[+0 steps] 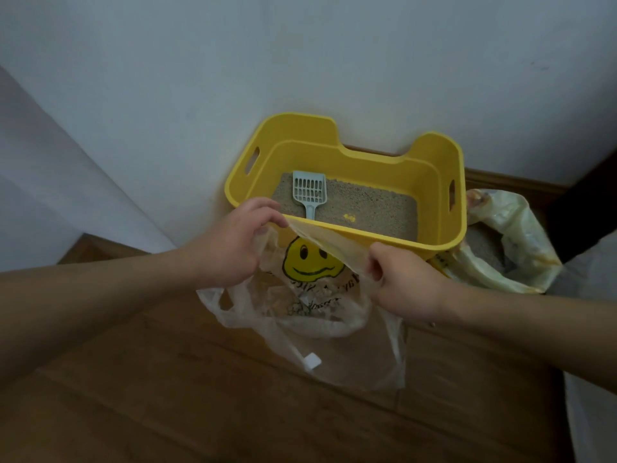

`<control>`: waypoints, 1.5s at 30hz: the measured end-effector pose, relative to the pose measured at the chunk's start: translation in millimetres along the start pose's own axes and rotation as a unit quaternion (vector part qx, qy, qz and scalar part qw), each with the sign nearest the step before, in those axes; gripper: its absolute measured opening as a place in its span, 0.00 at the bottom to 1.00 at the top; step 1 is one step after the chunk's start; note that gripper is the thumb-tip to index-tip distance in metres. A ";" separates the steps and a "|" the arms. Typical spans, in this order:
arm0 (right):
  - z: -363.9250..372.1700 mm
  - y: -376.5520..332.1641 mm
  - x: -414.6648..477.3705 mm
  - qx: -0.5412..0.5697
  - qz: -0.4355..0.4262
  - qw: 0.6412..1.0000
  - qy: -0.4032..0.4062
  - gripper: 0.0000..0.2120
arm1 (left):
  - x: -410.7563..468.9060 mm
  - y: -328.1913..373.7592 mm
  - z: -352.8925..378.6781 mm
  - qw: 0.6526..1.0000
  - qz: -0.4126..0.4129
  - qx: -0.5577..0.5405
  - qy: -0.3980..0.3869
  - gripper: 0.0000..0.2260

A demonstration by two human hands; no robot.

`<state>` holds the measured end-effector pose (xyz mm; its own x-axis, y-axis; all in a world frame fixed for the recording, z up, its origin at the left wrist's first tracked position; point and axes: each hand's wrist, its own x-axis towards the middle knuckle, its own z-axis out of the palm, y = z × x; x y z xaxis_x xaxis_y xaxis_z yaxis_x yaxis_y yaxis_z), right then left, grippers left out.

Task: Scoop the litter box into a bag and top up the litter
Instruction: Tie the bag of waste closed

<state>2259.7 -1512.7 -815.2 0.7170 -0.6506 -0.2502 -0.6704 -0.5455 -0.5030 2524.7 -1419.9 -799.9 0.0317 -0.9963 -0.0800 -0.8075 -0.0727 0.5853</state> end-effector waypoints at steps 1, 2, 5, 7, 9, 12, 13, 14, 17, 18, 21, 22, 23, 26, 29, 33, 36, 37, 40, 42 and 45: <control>-2.4 0.9 0.7 0.004 -0.004 1.000 0.004 0.09 | -1.8 -1.6 -0.2 1.000 0.005 0.002 0.005 0.30; -5.0 1.6 1.8 0.008 -0.007 1.000 0.006 0.09 | -3.3 -3.9 -0.6 1.000 0.009 0.006 0.011 0.30; -13.6 3.4 6.5 0.021 -0.004 1.000 0.018 0.09 | -7.2 -10.3 -2.8 0.999 0.025 0.035 0.034 0.29; -19.6 4.3 10.9 0.028 0.000 0.999 0.027 0.09 | -9.9 -13.2 -5.0 0.996 0.038 0.062 0.046 0.29; -25.2 5.1 15.1 0.032 0.000 0.999 0.038 0.08 | -12.0 -15.8 -7.8 0.992 0.070 0.100 0.042 0.29; -32.7 6.4 19.4 0.027 0.001 0.998 0.059 0.07 | -13.9 -22.0 -14.2 0.982 0.092 0.162 0.025 0.27; -35.4 6.8 20.6 0.028 0.004 0.998 0.064 0.07 | -14.3 -24.3 -17.3 0.981 0.085 0.173 0.026 0.27; -38.3 7.2 22.0 0.029 0.009 0.997 0.069 0.07 | -14.4 -27.6 -19.6 0.980 0.077 0.180 0.029 0.28; -49.0 7.6 26.8 0.031 0.024 0.995 0.089 0.06 | -14.9 -30.7 -23.8 0.987 0.031 0.150 0.038 0.26; -52.6 7.7 28.4 0.032 0.027 0.994 0.096 0.06 | -15.6 -28.9 -24.0 0.991 -0.004 0.126 0.038 0.25; -60.7 6.4 31.4 0.041 0.037 0.993 0.107 0.06 | -17.5 -28.1 -22.0 0.987 -0.112 0.116 0.004 0.18; -62.6 5.8 31.6 0.044 0.040 0.992 0.108 0.06 | -18.0 -30.3 -20.7 0.982 -0.134 0.131 -0.015 0.15; -64.1 5.3 31.6 0.046 0.041 0.992 0.110 0.06 | -18.7 -32.4 -19.9 0.977 -0.155 0.144 -0.031 0.10; -67.2 5.9 32.9 0.035 0.049 0.991 0.119 0.07 | -18.7 -36.8 -22.1 0.961 -0.194 0.188 -0.056 0.07; -69.5 6.3 34.7 0.014 0.068 0.992 0.109 0.05 | -16.6 -34.9 -26.3 0.957 -0.210 0.198 -0.039 0.12; -73.9 1.0 34.4 0.066 0.087 0.991 0.080 0.05 | -9.2 -19.3 -36.6 0.964 -0.212 0.160 -0.006 0.12; -82.3 -7.2 35.1 0.137 0.097 0.983 0.071 0.05 | -0.9 3.5 -48.3 0.970 -0.218 0.106 0.027 0.07; -85.6 -10.8 35.1 0.161 0.097 0.980 0.070 0.05 | 1.7 10.9 -51.3 0.971 -0.224 0.070 0.039 0.06; -97.5 -21.6 35.7 0.224 0.092 0.968 0.065 0.12 | 7.7 30.1 -62.3 0.964 -0.245 -0.075 0.071 0.11; -106.3 -29.5 36.4 0.259 0.086 0.960 0.066 0.13 | 10.5 43.7 -70.7 0.958 -0.237 -0.148 0.070 0.14; -120.8 -40.8 39.0 0.318 0.074 0.943 0.064 0.12 | 14.2 66.8 -82.0 0.955 -0.200 -0.210 0.064 0.16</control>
<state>2292.0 -1579.6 -704.5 0.5688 -0.7753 -0.2744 -0.4820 -0.0439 -0.8751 2519.6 -1442.7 -695.8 0.3822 -0.8801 -0.2818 -0.4089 -0.4345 0.8025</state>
